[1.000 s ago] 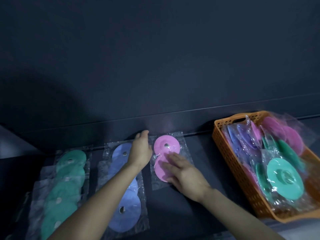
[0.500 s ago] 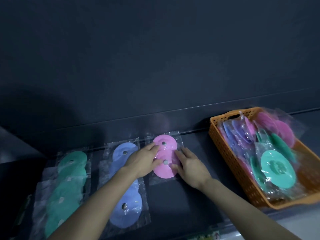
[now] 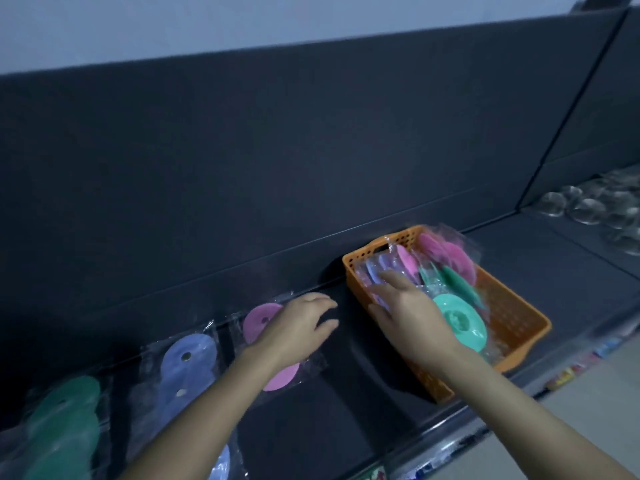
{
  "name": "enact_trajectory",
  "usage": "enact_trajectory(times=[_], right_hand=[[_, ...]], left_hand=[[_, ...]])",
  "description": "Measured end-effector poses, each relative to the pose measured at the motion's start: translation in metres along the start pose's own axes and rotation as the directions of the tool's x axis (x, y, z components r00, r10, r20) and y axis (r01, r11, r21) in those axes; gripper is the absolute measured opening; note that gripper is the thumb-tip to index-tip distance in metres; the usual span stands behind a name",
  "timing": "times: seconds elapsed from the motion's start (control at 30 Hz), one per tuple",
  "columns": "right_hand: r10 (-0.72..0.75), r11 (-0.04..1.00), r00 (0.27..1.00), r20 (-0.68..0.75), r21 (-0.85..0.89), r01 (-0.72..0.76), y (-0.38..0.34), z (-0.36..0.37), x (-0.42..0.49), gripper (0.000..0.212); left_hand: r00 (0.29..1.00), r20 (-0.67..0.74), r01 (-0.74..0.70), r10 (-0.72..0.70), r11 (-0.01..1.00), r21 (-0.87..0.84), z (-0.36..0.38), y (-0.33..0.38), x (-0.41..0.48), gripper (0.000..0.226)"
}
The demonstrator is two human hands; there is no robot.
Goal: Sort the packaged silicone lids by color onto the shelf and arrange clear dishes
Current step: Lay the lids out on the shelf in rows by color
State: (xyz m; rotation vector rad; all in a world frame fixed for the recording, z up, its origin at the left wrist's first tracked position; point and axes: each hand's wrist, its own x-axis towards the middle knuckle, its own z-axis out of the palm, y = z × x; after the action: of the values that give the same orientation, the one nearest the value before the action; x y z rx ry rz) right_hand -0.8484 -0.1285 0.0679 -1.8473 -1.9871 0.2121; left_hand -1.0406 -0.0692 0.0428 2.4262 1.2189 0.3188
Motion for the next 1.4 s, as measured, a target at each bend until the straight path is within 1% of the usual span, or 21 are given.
enact_trajectory(times=[0.07,0.17,0.23,0.27,0.3,0.37,0.43,0.47,0.53,0.63,0.73,0.8,0.87,0.93,0.97,1.03,1.07,1.13,1.2,1.3,1.4], right_hand=[[0.083,0.996,0.996,-0.041,-0.021,-0.084,0.024,-0.014,-0.004,0.031],[0.212,0.976,0.973,-0.096,-0.023,-0.215,0.063,-0.027,-0.010,0.022],[0.265,0.963,0.960,-0.087,-0.023,-0.268,0.087,-0.032,-0.013,0.016],[0.280,0.959,0.957,-0.080,-0.018,-0.282,0.097,-0.033,-0.014,0.013],[0.290,0.957,0.954,-0.071,-0.010,-0.292,0.105,-0.033,-0.014,0.013],[0.293,0.956,0.955,-0.042,0.022,-0.292,0.117,-0.032,-0.014,0.018],[0.305,0.951,0.952,-0.014,0.054,-0.304,0.125,-0.030,-0.011,0.027],[0.334,0.940,0.942,0.006,0.072,-0.334,0.129,-0.029,-0.010,0.032],[0.408,0.904,0.912,0.036,0.120,-0.409,0.137,-0.028,-0.008,0.041],[0.484,0.847,0.873,0.059,0.221,-0.484,0.146,-0.030,-0.006,0.036],[0.525,0.799,0.846,0.093,0.288,-0.528,0.152,-0.032,-0.005,0.028],[0.529,0.787,0.842,0.108,0.310,-0.534,0.158,-0.032,-0.003,0.019],[0.537,0.776,0.835,0.122,0.317,-0.546,0.162,-0.032,-0.001,0.021],[0.532,0.790,0.839,0.114,0.291,-0.540,0.166,-0.031,0.001,0.025],[0.529,0.797,0.841,0.109,0.276,-0.537,0.166,-0.032,0.001,0.027],[0.514,0.807,0.850,0.115,0.271,-0.525,0.162,-0.033,0.002,0.026],[0.502,0.814,0.856,0.124,0.265,-0.516,0.161,-0.032,0.002,0.023],[0.474,0.837,0.869,0.142,0.233,-0.495,0.157,-0.030,0.003,0.022],[0.458,0.860,0.876,0.152,0.174,-0.480,0.155,-0.024,0.005,0.026],[0.464,0.874,0.874,0.145,0.082,-0.478,0.151,-0.017,0.008,0.032],[0.487,0.854,0.846,0.215,0.084,-0.513,0.146,-0.013,0.012,0.043]], left_hand=[[0.998,-0.007,-0.062,0.062,0.998,-0.019,0.001,0.019,0.008,0.038],[0.985,-0.040,-0.171,0.170,0.985,-0.018,0.004,0.052,0.021,0.032],[0.969,-0.035,-0.243,0.243,0.970,0.016,0.010,0.074,0.031,0.032],[0.962,-0.011,-0.273,0.273,0.961,0.033,0.014,0.084,0.036,0.034],[0.953,0.030,-0.302,0.301,0.952,0.046,0.018,0.095,0.042,0.037],[0.934,0.160,-0.333,0.319,0.941,0.069,0.029,0.113,0.053,0.050],[0.911,0.316,-0.317,0.266,0.940,0.125,0.042,0.122,0.063,0.069],[0.898,0.374,-0.311,0.233,0.936,0.163,0.048,0.124,0.068,0.078],[0.883,0.420,-0.329,0.209,0.914,0.237,0.057,0.126,0.076,0.088],[0.886,0.390,-0.389,0.251,0.859,0.332,0.064,0.128,0.084,0.083],[0.882,0.325,-0.454,0.341,0.799,0.394,0.065,0.129,0.088,0.063],[0.882,0.253,-0.469,0.398,0.796,0.382,0.062,0.127,0.089,0.052],[0.911,0.143,-0.413,0.388,0.860,0.300,0.053,0.121,0.089,0.048],[0.948,0.016,-0.314,0.318,0.927,0.203,0.045,0.109,0.092,0.043],[0.960,-0.053,-0.265,0.274,0.955,0.136,0.040,0.104,0.092,0.036],[0.971,-0.194,-0.149,0.142,0.989,-0.022,0.034,0.094,0.094,0.020],[0.969,-0.239,-0.089,0.059,0.989,-0.117,0.033,0.091,0.095,0.018],[0.959,-0.269,-0.011,-0.084,0.942,-0.336,0.032,0.088,0.095,0.015],[0.945,-0.261,0.036,-0.199,0.852,-0.522,0.031,0.087,0.093,0.007],[0.910,-0.245,0.091,-0.335,0.737,-0.669,0.031,0.085,0.089,0.006],[0.864,-0.200,0.134,-0.462,0.593,-0.794,0.030,0.080,0.086,0.014]])
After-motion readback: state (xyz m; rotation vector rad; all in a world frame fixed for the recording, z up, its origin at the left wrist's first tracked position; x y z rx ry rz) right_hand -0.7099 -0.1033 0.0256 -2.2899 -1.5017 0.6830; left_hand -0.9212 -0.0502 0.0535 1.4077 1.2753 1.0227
